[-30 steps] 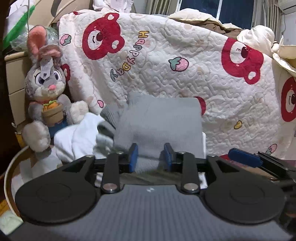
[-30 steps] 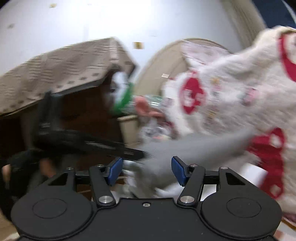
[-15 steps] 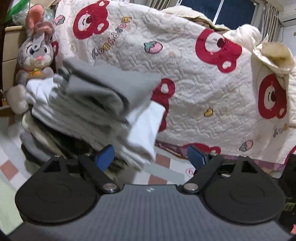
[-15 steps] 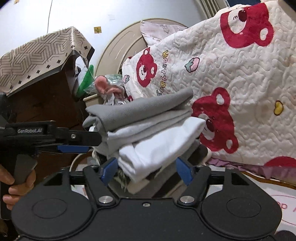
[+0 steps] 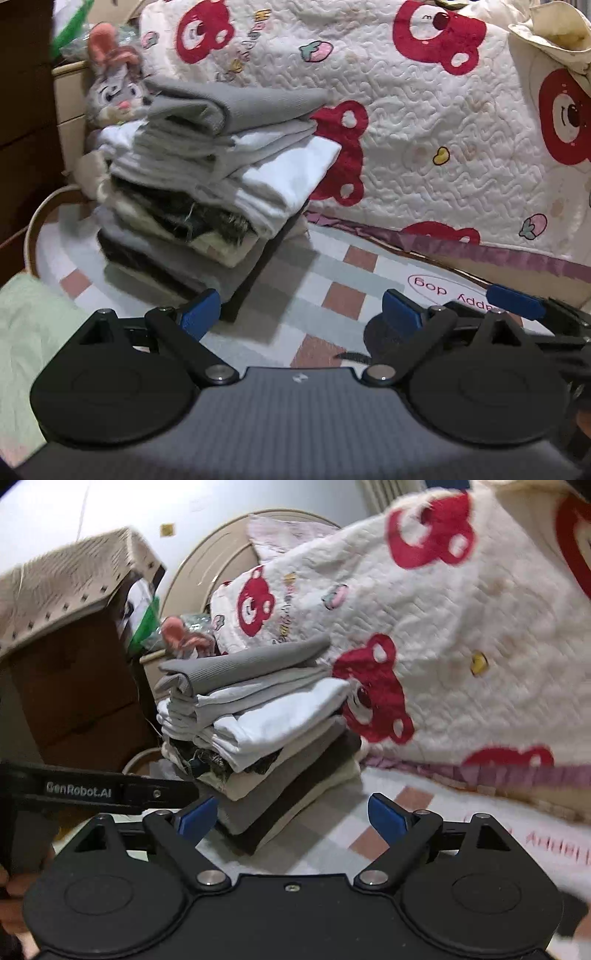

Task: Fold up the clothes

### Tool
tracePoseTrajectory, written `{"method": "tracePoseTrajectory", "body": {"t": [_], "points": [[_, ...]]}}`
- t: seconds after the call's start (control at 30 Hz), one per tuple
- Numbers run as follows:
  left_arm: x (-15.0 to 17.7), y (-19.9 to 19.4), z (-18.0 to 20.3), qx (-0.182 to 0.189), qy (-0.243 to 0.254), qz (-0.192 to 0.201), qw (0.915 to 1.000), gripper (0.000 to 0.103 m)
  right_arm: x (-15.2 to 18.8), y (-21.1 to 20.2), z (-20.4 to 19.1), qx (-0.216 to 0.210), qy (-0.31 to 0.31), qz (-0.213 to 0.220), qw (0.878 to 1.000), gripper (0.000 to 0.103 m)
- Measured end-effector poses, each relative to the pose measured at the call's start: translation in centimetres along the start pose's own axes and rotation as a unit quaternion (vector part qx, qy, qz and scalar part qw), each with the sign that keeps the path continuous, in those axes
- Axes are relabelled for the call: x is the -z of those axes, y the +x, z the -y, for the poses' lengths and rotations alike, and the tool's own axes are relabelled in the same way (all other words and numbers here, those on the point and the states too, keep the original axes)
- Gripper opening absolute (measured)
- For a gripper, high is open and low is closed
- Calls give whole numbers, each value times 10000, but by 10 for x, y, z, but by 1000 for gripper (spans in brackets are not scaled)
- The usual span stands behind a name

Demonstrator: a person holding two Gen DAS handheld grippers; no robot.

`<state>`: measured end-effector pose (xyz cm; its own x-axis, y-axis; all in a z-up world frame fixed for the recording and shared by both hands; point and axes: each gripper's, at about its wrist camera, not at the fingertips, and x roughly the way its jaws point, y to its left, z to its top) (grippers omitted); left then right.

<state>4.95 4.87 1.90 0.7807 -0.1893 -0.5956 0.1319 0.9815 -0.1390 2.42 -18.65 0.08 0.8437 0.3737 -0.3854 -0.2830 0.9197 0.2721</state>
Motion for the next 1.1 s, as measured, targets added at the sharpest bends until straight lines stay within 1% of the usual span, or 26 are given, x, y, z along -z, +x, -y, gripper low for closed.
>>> {"method": "tracePoseTrajectory", "body": {"t": [0.1,0.27,0.33,0.37,0.4,0.47,0.6,0.73,0.87,1.1], "points": [[15,-3,7,-29,25,-253,9997,95,6,-13,4,64,56,-8,10000,92],[39,-3,19,-34,90,-674,9977,97,12,-30,-3,304,-213,-111,9992,92],[46,-2,24,-16,118,-826,9965,98,14,-34,-6,494,-247,-237,9982,92],[49,-2,26,18,117,-873,9961,100,15,-35,-7,644,-207,-330,9972,92],[51,-3,29,17,141,-891,9959,102,16,-36,-8,793,-139,-441,9958,92],[54,-5,34,-17,210,-899,9957,102,17,-38,-9,888,-79,-570,9944,92],[58,-10,44,-54,330,-896,9954,103,20,-44,-9,889,-116,-575,9943,92],[61,-14,55,-124,474,-806,9955,103,23,-48,-8,842,-74,-629,9944,92],[61,-16,59,-136,472,-801,9956,103,24,-51,-7,920,-60,-701,9933,92],[61,-19,65,-168,471,-795,9956,103,26,-57,-3,821,23,-647,9945,92]]}}
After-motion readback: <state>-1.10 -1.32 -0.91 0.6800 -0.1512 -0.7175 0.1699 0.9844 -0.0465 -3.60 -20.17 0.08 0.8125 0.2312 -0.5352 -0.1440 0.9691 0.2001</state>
